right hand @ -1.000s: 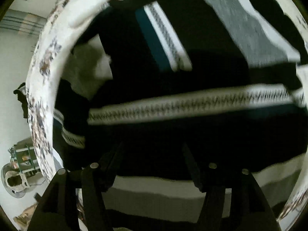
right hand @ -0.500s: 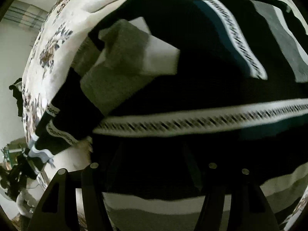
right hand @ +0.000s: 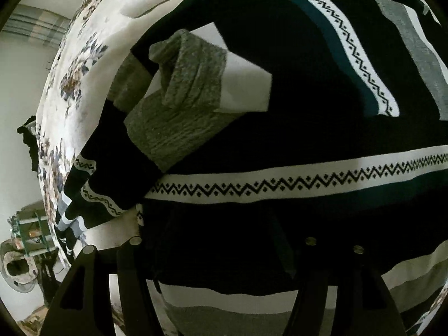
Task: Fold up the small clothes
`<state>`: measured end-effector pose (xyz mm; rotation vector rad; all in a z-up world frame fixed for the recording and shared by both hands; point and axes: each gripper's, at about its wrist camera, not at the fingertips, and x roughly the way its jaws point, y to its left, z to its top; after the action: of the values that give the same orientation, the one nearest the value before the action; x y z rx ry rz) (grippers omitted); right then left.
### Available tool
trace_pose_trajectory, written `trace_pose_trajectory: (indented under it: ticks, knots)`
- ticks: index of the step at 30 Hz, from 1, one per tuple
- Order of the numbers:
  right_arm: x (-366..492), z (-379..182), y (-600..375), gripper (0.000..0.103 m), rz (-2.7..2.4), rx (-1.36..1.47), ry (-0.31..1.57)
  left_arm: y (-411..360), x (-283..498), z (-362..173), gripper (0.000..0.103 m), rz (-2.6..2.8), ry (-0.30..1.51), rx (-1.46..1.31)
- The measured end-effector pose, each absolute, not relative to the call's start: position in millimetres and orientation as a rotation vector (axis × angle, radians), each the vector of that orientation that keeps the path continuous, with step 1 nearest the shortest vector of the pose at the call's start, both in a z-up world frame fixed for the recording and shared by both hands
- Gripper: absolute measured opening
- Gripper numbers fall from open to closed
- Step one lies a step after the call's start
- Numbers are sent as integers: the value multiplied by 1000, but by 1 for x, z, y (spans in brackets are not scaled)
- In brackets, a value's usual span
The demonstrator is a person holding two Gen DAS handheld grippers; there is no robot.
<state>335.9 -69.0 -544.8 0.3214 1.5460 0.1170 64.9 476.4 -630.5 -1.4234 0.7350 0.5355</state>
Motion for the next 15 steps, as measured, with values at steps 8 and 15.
trace_pose_trajectory:
  ticks: [8, 15]
  knots:
    - [334, -526, -93, 76, -67, 145, 1496, 465, 128, -582, 7, 601, 805, -1020]
    - [344, -506, -146, 82, -126, 195, 1425, 407, 192, -480, 7, 446, 776, -732]
